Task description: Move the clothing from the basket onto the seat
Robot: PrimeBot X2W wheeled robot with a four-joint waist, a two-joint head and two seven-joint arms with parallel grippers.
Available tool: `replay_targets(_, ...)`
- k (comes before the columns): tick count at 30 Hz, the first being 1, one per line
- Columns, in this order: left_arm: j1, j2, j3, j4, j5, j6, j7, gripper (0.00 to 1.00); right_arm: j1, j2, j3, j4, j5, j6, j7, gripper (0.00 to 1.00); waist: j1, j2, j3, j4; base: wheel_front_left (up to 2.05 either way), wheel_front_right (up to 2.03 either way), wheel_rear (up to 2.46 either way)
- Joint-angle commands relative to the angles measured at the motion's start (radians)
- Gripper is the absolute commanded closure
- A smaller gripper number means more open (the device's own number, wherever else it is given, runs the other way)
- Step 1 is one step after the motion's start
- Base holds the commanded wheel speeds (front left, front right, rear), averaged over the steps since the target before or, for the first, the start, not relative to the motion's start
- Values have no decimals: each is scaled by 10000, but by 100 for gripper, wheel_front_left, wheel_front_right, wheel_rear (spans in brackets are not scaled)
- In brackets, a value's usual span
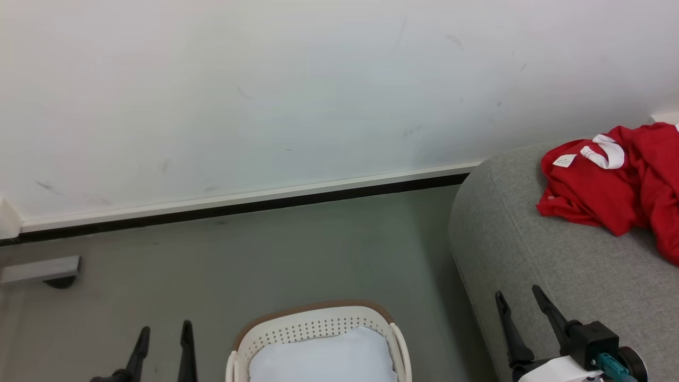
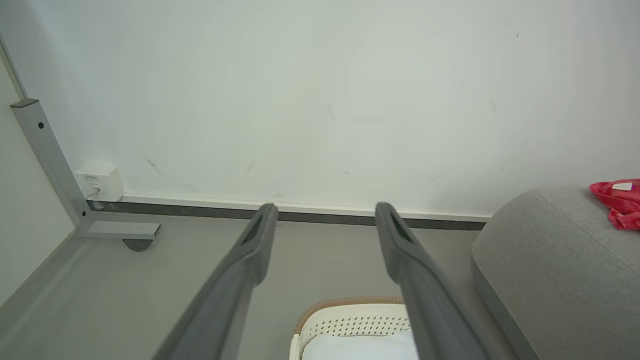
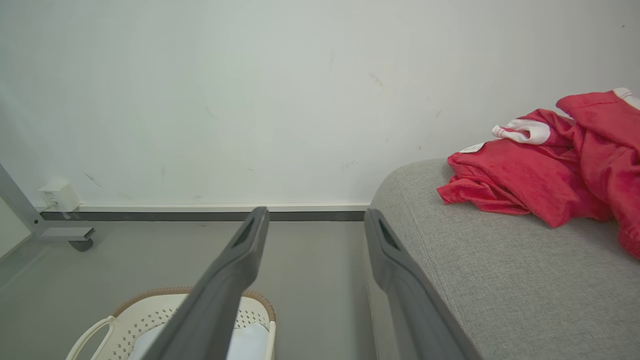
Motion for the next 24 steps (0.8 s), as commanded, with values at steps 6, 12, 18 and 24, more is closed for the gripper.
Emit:
replay_targets(6,-64,27,-14,5,-101,62,-6,0,-20,-2,-61,11,12,-25,1,0,-1,0,-17,18,0,0,0)
replay_targets(12,-3,-11,-12,108,-113,42,12,100,57,0,-12,25,19,2,5,100,0,0,-23,25,0,0,0)
replay_targets(18,-216,-30,153,371,-1102,-30,401,100,180,1,-181,-92,1040,1,268,100,0,0,-23,85,0,0,0)
replay_targets(24,-298,-24,143,335,-2269,-111,650,100,232,-6,-389,-298,2153,0,566,100,0,0,-22,154,0,0,0)
